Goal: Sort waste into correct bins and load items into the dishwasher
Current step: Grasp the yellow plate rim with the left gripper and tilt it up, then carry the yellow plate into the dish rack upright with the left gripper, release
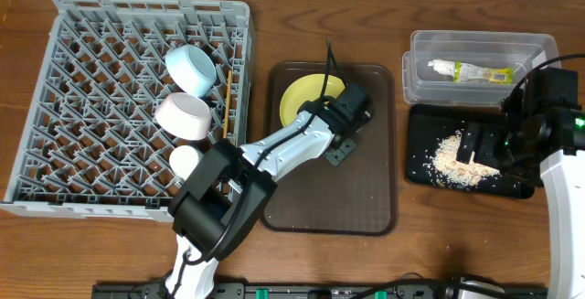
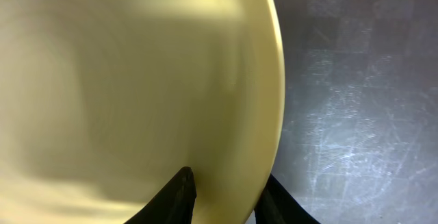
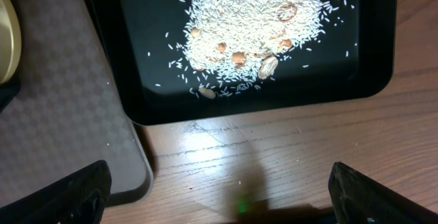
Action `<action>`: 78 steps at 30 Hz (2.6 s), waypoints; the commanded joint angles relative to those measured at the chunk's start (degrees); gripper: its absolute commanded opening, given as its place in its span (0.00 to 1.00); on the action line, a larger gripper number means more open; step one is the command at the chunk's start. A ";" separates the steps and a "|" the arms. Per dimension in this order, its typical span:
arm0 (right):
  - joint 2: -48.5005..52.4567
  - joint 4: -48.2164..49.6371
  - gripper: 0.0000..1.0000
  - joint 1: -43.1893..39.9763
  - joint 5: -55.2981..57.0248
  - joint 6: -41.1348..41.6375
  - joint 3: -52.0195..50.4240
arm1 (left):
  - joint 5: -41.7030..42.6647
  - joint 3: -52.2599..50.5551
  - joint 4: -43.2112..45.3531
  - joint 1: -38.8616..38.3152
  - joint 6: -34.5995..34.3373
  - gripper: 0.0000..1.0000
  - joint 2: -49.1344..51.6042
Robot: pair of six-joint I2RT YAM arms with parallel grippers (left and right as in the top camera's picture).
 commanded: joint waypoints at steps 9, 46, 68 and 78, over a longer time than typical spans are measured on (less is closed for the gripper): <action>-0.63 0.02 0.99 -0.83 -0.24 0.15 0.81 | -9.22 -0.85 0.46 -0.07 0.20 0.15 3.30; -0.63 0.00 0.99 -0.83 -0.22 0.15 0.81 | -14.67 0.33 -1.51 4.57 -3.91 0.08 -26.38; -0.63 -0.07 0.99 -0.83 -0.24 0.17 0.81 | 34.97 0.31 -1.03 37.33 -13.90 0.08 -30.64; -0.63 -0.09 0.99 -0.83 -0.22 0.15 0.81 | 41.64 0.31 2.47 38.97 -17.68 0.08 -30.64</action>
